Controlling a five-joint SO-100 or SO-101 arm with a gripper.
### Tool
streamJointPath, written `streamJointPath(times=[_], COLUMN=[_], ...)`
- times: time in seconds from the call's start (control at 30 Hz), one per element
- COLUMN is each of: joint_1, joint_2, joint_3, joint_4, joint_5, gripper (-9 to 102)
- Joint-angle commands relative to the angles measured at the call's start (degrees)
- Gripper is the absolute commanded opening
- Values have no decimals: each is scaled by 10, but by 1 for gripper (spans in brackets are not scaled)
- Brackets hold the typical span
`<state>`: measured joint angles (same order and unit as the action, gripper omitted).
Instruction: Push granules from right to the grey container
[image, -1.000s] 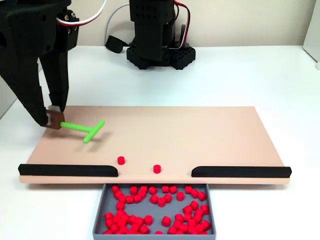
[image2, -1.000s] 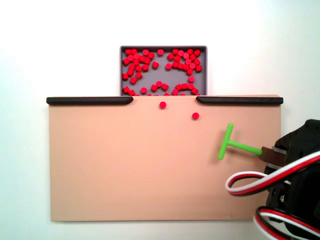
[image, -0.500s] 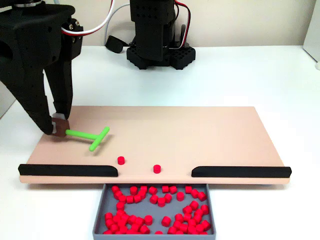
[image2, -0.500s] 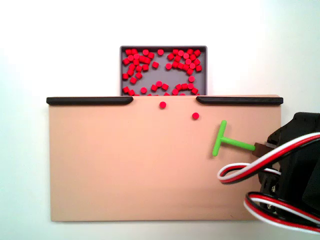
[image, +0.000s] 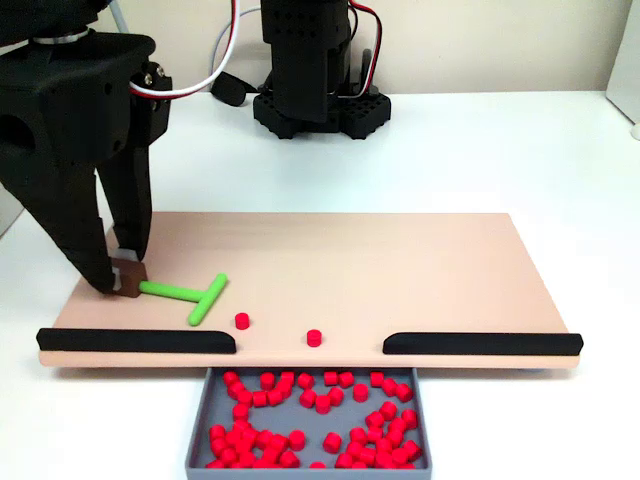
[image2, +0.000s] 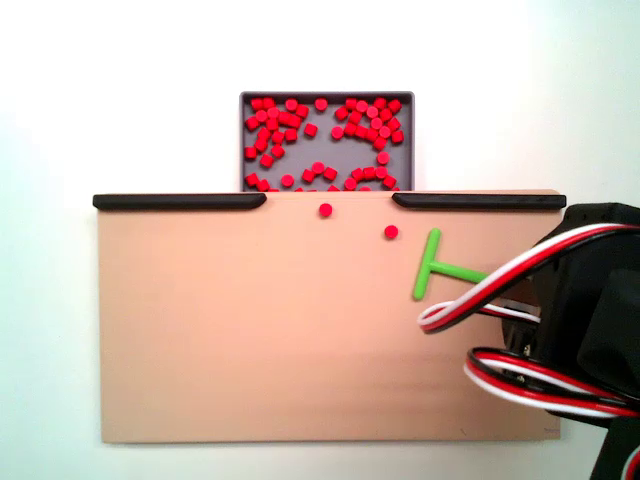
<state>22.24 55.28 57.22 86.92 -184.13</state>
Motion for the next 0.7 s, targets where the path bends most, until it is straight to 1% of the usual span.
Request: streamJointPath(times=[0.0, 0.37, 0.67], joint_1=[-4, -19, -25], joint_2=[5, 8, 10], joint_3=[-19, -15, -15], joint_4=[-1, -1, -1], joint_5=[-97, -12, 11], gripper=[0, 0, 0])
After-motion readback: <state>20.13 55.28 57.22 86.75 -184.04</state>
